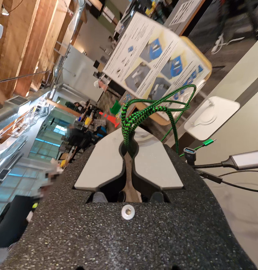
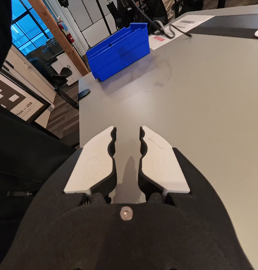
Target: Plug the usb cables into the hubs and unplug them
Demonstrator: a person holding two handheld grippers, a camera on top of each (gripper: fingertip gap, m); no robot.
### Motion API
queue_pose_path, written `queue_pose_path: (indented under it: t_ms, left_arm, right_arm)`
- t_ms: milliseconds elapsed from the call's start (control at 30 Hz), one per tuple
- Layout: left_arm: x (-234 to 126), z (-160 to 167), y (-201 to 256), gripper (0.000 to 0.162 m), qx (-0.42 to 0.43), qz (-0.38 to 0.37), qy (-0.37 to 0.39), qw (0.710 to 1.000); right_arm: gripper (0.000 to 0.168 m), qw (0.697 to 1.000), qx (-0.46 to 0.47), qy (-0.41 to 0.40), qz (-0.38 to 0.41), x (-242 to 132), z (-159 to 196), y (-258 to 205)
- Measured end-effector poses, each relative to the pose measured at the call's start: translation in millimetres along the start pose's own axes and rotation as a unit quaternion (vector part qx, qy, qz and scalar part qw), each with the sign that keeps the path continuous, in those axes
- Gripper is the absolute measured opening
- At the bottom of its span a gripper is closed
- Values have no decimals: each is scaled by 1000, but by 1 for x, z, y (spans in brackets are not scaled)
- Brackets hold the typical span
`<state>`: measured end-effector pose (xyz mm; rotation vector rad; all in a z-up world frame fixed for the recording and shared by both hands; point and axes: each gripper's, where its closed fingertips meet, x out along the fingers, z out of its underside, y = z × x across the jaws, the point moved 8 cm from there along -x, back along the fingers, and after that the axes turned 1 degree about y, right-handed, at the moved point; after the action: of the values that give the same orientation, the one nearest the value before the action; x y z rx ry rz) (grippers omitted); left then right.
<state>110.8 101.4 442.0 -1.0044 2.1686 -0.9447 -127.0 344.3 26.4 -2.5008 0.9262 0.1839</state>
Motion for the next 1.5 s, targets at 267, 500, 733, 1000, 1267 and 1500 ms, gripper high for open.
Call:
queue_pose_path:
  t_ms: [267,500,733,1000,1267,1500]
  left_arm:
    - [2,-29,76,0,-33,131,67,989]
    - [20,4,170,0,-71,265,66,959]
    - [56,71,237,0,-126,350,82,925]
    - [80,170,254,0,-226,362,98,899]
    - [76,250,274,0,-301,366,73,877]
    - [67,277,287,0,-332,404,76,849]
  right_arm:
    - [30,998,1,47,42,-32,-14,15]
    - [30,997,9,48,66,-41,-14,24]
    - [31,997,5,-1,74,-13,-23,32]
    - [33,988,-34,-137,68,60,-14,28]
    - [32,960,-62,-257,87,109,24,37]
    - [28,950,-65,-279,126,90,23,53]
